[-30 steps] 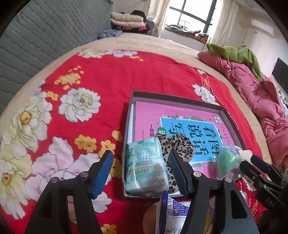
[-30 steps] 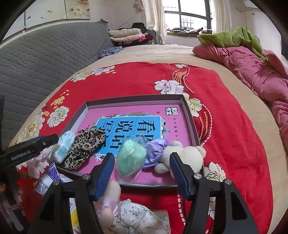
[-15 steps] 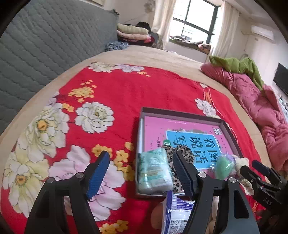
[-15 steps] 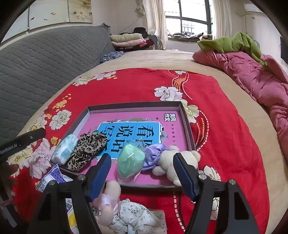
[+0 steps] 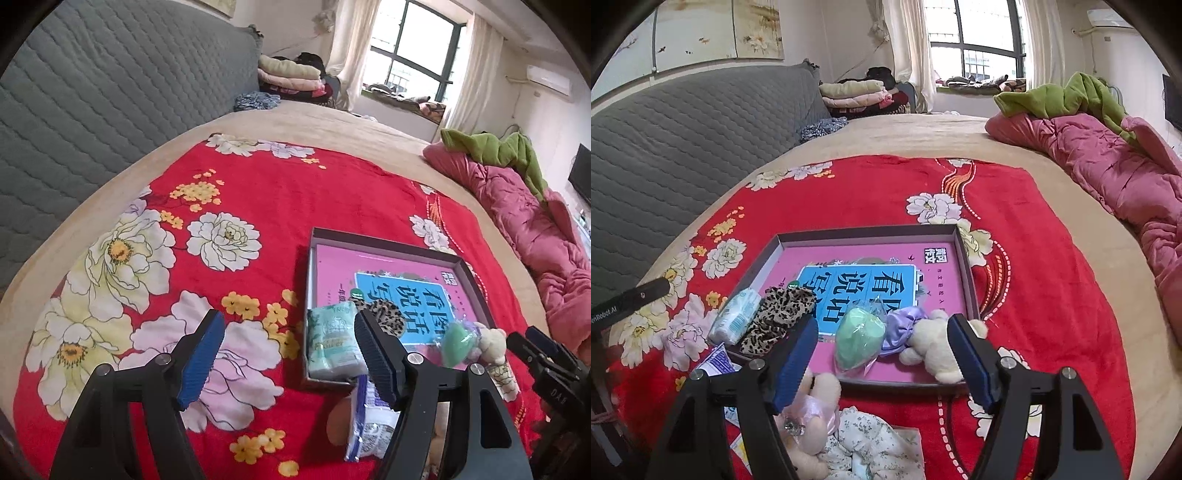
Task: Organize soft objects
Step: 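Withdraw both tools from the box toward the remaining pile of items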
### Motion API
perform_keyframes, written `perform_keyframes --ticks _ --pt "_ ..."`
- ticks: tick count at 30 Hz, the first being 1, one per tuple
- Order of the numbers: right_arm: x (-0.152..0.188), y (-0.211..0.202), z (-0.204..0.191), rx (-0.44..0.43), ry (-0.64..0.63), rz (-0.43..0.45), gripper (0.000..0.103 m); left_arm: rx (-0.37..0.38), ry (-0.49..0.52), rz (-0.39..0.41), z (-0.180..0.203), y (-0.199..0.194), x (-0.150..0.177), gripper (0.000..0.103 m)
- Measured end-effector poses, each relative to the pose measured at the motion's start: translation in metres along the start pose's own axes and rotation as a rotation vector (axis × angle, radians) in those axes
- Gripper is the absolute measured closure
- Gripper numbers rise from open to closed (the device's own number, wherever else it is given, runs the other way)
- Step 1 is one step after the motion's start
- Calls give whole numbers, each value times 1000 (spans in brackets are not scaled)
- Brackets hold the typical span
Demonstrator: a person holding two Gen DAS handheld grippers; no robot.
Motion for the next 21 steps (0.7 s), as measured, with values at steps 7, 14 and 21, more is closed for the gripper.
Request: perform_keyframes --ticks 7,14,21 --pt "-4 -19 3 -5 -2 34 31 21 22 11 17 -16 6 29" --pt "-6 -36 6 -13 1 63 30 36 43 14 31 -30 10 29" --pt "-4 -52 15 -15 8 78 30 39 57 6 37 -40 17 29"
Point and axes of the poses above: each gripper's, at about its wrist camera, not at the fingertips, and y roughly the way its jaws point, z to its right, x to its underside, the point moved 5 cm from there along y, roughly the way its jaws point, and after that the axes turned 4 degrees about x, right-handed, at the moved point
